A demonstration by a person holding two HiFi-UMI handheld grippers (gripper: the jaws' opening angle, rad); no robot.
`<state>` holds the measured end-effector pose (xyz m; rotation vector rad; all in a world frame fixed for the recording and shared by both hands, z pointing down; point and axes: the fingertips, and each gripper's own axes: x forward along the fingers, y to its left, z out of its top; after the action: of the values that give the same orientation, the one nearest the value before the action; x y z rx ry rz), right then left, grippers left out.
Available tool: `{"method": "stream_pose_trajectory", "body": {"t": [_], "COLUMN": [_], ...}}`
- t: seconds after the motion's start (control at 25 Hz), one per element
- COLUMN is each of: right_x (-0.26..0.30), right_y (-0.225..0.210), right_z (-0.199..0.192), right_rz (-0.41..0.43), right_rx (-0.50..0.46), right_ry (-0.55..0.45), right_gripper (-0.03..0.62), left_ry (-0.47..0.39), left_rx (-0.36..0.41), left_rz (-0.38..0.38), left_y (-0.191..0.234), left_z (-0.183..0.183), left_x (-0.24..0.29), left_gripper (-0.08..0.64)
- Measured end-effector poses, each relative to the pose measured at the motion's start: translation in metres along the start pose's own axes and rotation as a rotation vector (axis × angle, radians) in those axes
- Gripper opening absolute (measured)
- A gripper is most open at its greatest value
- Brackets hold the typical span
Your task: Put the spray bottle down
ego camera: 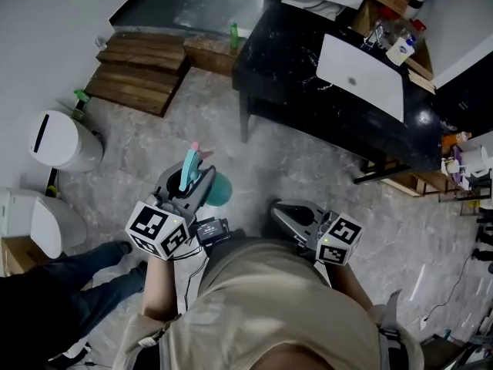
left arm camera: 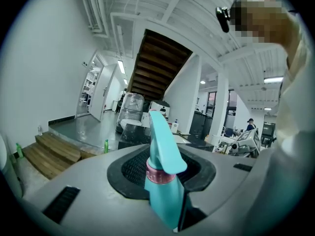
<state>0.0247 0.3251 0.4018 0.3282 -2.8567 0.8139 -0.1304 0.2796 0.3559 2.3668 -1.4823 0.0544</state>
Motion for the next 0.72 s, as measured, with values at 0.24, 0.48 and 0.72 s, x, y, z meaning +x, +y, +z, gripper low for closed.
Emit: {"method": "stream_pose_trajectory", "body": {"t": [0.24,0.48,0.72], "right_x": [-0.009,-0.027,-0.044], "right_y": [-0.032,-0.061,-0.093], "right_z": [0.015,0.027,0.044], "right_rz": [0.011,0.009,0.024], "right_rx": [0.027,0.042,0.051], "right_ry": [-0.008,-0.018,-0.032], "right_gripper": [0.023,0.023,0.023], "left_ry": [0.0,0.0,-0.005], "left_rx": [0.003,-0.011,-0.034], "left_rz": [0.002,-0.009,-0.011], "left_y": [0.001,-0.009,-0.021], "left_z": [0.018,0.032,0.045], "left_x": [0.041,0.08,0.118], "left_gripper": [0.132,0.132,0.132]}}
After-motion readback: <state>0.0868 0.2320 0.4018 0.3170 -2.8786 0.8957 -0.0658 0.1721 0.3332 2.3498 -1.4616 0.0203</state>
